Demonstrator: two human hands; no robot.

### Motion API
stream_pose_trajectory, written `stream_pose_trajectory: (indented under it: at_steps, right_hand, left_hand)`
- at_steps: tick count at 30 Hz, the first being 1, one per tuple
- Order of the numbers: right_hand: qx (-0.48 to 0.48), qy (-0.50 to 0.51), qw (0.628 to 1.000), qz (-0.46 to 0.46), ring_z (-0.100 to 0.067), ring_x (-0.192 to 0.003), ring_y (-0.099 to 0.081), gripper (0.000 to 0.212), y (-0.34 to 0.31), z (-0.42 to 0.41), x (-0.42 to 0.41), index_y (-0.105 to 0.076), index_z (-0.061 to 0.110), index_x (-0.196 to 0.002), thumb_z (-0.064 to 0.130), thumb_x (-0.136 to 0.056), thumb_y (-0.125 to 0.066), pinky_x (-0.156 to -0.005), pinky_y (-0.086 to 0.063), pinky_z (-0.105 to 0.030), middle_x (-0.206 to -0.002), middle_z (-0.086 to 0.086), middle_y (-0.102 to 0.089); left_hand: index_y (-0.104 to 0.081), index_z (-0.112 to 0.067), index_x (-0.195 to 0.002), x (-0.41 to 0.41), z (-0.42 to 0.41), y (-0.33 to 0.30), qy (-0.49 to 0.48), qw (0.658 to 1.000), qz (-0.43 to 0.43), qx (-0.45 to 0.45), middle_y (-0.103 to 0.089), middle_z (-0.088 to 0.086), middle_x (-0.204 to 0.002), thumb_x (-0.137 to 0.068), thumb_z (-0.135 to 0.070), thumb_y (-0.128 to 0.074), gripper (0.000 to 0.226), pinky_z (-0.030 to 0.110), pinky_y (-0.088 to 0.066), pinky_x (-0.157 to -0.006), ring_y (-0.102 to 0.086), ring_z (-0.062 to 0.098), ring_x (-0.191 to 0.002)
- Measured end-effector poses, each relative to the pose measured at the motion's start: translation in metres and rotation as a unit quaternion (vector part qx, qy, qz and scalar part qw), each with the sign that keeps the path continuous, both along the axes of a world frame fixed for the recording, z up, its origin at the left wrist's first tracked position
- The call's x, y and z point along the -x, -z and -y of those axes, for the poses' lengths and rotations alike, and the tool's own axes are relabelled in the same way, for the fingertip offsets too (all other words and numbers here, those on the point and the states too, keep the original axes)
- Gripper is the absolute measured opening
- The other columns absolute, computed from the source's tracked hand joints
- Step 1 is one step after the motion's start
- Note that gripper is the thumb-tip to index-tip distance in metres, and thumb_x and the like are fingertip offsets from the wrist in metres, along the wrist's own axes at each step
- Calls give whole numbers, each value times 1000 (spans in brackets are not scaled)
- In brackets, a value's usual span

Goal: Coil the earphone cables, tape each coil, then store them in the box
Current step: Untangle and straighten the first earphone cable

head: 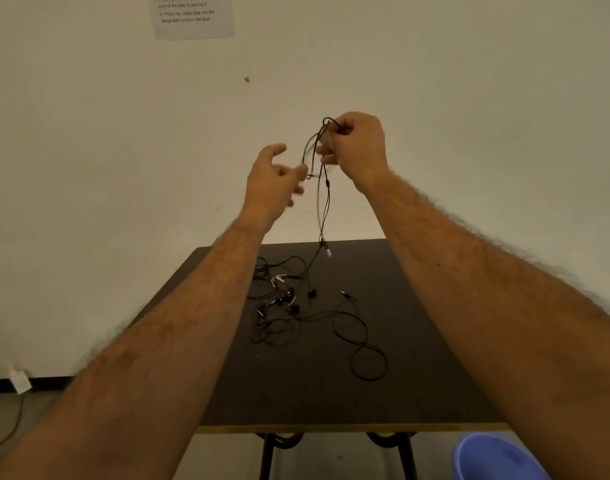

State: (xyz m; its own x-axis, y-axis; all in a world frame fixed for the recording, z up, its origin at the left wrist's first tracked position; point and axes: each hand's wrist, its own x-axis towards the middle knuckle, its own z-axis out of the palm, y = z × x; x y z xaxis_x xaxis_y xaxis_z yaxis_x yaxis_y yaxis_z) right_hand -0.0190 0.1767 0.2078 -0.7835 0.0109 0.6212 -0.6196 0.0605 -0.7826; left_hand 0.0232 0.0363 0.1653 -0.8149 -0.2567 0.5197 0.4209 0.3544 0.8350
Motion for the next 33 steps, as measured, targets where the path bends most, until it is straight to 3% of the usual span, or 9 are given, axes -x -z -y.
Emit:
stream_pose_trajectory:
  at_steps: [5, 7, 10, 12, 17, 22, 26, 29, 33]
  right_hand:
    - [59, -80, 991, -84, -28, -67, -73, 8, -43, -8, -21, -61, 1, -78, -5, -83, -64, -60, -59, -37, -68, -9, -66]
    - [84, -113, 983, -119, -29, -69, -73, 10, -61, -12, -38, -62, 2, -78, -6, -84, -64, -62, -60, -39, -70, -11, -66]
    - [64, -150, 971, -177, -30, -70, -72, 9, -82, -19, -66, -61, -1, -78, -7, -84, -62, -64, -61, -43, -71, -14, -65]
    - [7, -136, 971, -198, -27, -66, -72, 4, -86, -25, -80, -61, -4, -80, -3, -84, -63, -62, -60, -44, -72, -15, -63]
    - [-149, -92, 975, -137, -22, -56, -69, 14, -75, -43, -94, -57, 8, -69, 1, -80, -62, -53, -58, -39, -72, -13, -63]
    - [-303, -84, 946, -75, -12, -54, -60, 9, -66, -67, -122, -58, 8, -84, 0, -84, -64, -48, -53, -26, -70, -2, -61]
    - [-401, -35, 915, -36, -16, -67, -58, 16, -56, -74, -147, -59, 12, -96, 1, -85, -65, -54, -55, -27, -81, -4, -60]
    - [-424, -17, 905, -28, -17, -76, -62, 27, -49, -80, -165, -57, 16, -109, 3, -87, -67, -66, -59, -31, -86, -4, -63]
    - [-387, -4, 922, -7, -22, -72, -74, 33, -48, -89, -190, -52, 14, -108, 1, -84, -71, -68, -60, -35, -85, -11, -70]
  left_hand:
    - [-34, -18, -147, -6, -7, 28, 1, 983, 155, 103, -69, 2, -91, -87, -40, -73, 74, 21, -42, -47, -59, 10, -62]
    - [-45, -21, -138, -8, -11, 34, 16, 977, 182, 115, -71, 1, -85, -88, -37, -72, 59, 20, -39, -45, -59, 9, -56]
    - [-63, -18, -103, -13, -19, 32, 11, 982, 156, 101, -73, 4, -86, -95, -27, -62, 12, 20, -38, -44, -61, 7, -51]
    - [-63, -19, -90, -18, -25, 26, 21, 987, 134, 87, -72, 5, -86, -97, -23, -58, 10, 20, -37, -43, -61, 7, -50]
    - [-63, -15, -101, -46, -31, 9, 64, 985, 129, 92, -73, 3, -93, -98, -26, -58, 12, 20, -41, -48, -66, 10, -60]
    - [-64, -19, -103, -85, -39, -11, 92, 988, 92, 86, -73, 0, -94, -99, -19, -56, 8, 16, -41, -46, -66, 7, -60]
    - [-62, -16, -111, -117, -51, -23, 105, 991, 65, 54, -73, 2, -97, -100, -9, -48, 19, 20, -45, -50, -71, 12, -68]
    - [-62, -12, -117, -142, -58, -27, 130, 990, 50, 25, -73, 5, -98, -101, -8, -41, 27, 24, -50, -55, -73, 18, -75]
    - [-61, -14, -122, -173, -66, -39, 132, 989, 62, 21, -74, 5, -100, -105, -27, -39, 31, 34, -59, -71, -74, 23, -87]
